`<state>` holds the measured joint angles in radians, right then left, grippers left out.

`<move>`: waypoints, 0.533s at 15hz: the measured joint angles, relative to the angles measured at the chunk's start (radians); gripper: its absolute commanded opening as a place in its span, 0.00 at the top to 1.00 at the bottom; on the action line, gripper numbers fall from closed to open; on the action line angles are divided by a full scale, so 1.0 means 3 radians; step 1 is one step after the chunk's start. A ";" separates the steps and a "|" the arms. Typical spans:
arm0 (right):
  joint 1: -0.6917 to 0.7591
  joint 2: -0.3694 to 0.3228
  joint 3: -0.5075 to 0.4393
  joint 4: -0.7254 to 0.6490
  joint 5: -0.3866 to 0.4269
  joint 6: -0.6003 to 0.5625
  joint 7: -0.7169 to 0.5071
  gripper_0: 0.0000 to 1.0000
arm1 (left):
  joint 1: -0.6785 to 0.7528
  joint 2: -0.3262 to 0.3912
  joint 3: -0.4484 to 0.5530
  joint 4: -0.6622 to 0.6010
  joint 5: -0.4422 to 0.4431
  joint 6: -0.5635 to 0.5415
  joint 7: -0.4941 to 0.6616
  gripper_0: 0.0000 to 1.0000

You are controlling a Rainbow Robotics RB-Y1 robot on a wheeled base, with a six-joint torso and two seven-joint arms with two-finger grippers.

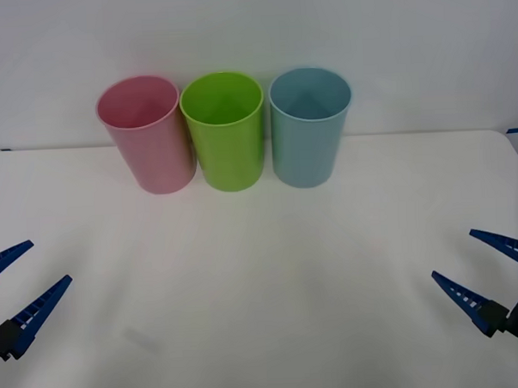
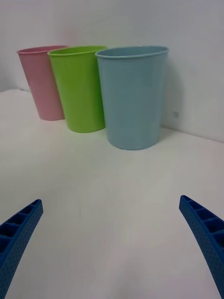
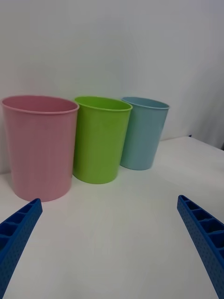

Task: Grasp the object on the table and drop it into the matching bin: aluminum can to the light blue bin, PET bottle to the pink bin.

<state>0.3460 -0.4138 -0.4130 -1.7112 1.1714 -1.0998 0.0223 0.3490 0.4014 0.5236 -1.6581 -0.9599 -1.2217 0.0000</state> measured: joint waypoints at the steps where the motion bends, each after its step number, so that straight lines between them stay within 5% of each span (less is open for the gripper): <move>1: 0.0040 0.0003 -0.0008 0.0000 -0.0017 0.0000 0.0000 0.00 | 0.0000 0.0000 0.0000 0.0000 0.0000 0.0000 0.0000 0.00; 8: 0.0124 0.0000 -0.0030 -0.0003 -0.0045 -0.0005 -0.0002 0.00 | 0.0000 0.0000 0.0000 0.0000 0.0000 0.0000 0.0000 0.00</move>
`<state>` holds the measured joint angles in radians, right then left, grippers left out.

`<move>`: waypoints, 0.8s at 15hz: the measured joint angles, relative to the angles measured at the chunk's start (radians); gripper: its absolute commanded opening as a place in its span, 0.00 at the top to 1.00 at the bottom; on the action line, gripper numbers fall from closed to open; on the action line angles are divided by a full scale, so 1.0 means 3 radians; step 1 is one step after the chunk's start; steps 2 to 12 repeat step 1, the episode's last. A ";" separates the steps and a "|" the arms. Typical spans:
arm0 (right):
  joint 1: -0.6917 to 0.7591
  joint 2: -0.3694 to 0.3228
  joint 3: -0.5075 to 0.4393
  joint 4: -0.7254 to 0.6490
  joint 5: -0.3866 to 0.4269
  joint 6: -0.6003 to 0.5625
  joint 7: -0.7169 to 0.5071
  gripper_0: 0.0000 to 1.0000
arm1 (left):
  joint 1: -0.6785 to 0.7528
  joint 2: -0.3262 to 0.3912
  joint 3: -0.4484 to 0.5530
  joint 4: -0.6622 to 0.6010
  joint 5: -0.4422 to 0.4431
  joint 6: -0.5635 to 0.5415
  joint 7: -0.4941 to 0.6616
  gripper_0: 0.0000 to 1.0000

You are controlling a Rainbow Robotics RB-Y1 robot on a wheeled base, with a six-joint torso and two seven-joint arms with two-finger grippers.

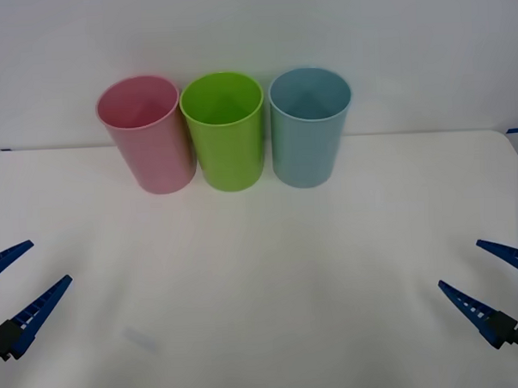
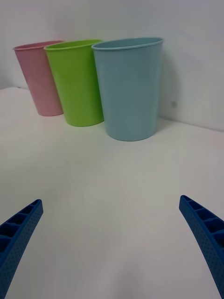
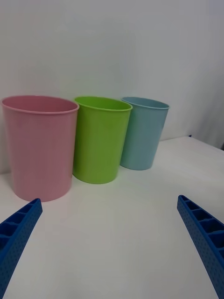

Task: Grasp the object on the table and drop it into the matching bin: aluminum can to the light blue bin, PET bottle to the pink bin.

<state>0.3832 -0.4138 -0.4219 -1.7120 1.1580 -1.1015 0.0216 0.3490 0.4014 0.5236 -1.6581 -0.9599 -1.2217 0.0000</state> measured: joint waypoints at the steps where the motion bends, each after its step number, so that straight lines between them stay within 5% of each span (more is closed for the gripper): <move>1: 0.0009 0.0001 0.0000 0.0000 0.0000 0.0000 0.0000 0.00 | 0.0000 0.0000 0.0000 0.0000 0.0000 0.0000 0.0000 0.00; 12: 0.0009 0.0001 0.0000 0.0000 0.0000 0.0000 0.0000 0.00 | 0.0000 0.0000 0.0000 0.0000 0.0000 0.0000 0.0000 0.00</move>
